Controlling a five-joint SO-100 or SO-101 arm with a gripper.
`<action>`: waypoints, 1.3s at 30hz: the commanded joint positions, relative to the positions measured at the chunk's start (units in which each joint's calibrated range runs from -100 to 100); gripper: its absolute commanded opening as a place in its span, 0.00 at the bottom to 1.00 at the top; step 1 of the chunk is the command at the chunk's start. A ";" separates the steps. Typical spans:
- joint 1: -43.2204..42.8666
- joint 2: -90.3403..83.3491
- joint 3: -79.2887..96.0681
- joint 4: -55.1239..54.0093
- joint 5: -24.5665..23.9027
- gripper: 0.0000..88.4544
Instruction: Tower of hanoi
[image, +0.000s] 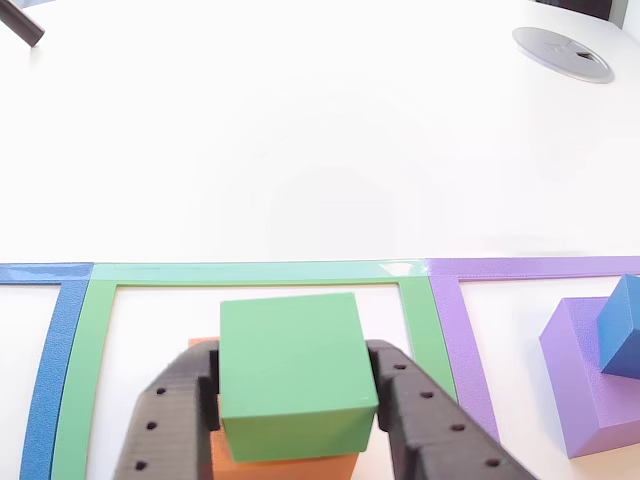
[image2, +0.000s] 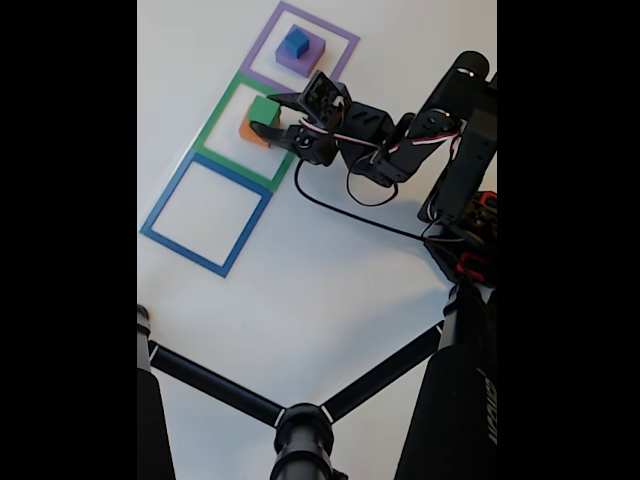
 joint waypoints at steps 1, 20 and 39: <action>-0.26 0.48 -1.89 -1.41 0.36 0.11; -1.41 -4.53 -0.34 -1.41 0.36 0.29; 7.98 -61.61 -26.25 92.19 0.36 0.00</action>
